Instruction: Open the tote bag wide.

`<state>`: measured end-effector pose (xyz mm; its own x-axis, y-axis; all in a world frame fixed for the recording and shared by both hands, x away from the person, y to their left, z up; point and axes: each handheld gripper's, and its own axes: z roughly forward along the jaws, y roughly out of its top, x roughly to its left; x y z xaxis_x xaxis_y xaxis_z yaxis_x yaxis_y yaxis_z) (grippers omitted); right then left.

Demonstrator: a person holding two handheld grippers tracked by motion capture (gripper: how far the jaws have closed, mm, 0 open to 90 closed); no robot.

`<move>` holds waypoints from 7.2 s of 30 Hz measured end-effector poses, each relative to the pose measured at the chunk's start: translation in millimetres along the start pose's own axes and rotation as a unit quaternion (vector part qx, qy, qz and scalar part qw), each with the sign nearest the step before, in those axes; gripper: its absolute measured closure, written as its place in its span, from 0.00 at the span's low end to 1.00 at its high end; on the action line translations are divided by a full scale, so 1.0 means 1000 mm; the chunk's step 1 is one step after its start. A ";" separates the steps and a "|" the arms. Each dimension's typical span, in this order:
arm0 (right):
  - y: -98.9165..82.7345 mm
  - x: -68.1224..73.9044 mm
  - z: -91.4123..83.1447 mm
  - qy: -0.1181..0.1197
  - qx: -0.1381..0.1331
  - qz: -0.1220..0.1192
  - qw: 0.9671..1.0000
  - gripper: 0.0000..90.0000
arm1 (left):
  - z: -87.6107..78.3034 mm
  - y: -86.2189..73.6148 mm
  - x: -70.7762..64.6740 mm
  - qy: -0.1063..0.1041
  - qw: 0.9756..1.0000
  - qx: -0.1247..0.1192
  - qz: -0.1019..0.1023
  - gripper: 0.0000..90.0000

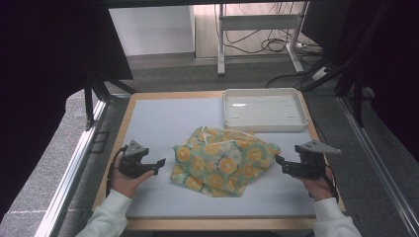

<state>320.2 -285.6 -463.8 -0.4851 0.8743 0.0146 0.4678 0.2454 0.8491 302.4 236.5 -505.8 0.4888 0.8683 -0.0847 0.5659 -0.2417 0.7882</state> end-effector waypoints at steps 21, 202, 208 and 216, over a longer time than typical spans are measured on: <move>-0.004 -0.001 0.005 0.000 0.012 -0.010 1.000 0.22 | -0.001 -0.004 -0.002 0.005 1.000 0.013 0.001 0.27; 0.031 0.017 -0.001 0.028 0.011 -0.052 0.998 0.24 | 0.054 0.058 -0.045 -0.196 0.971 0.087 0.106 1.00; 0.046 0.031 0.011 0.042 0.020 -0.081 0.996 0.27 | 0.054 0.059 -0.045 -0.193 0.971 0.088 0.110 1.00; 0.062 0.045 0.037 0.073 0.034 -0.096 0.992 0.28 | 0.055 0.059 -0.045 -0.191 0.971 0.088 0.110 1.00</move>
<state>355.1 -215.0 -429.9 -0.6690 0.7405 -0.0637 0.4030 0.4335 0.8060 349.7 159.2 -489.0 0.8023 0.5712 -0.1731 0.5088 -0.5029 0.6988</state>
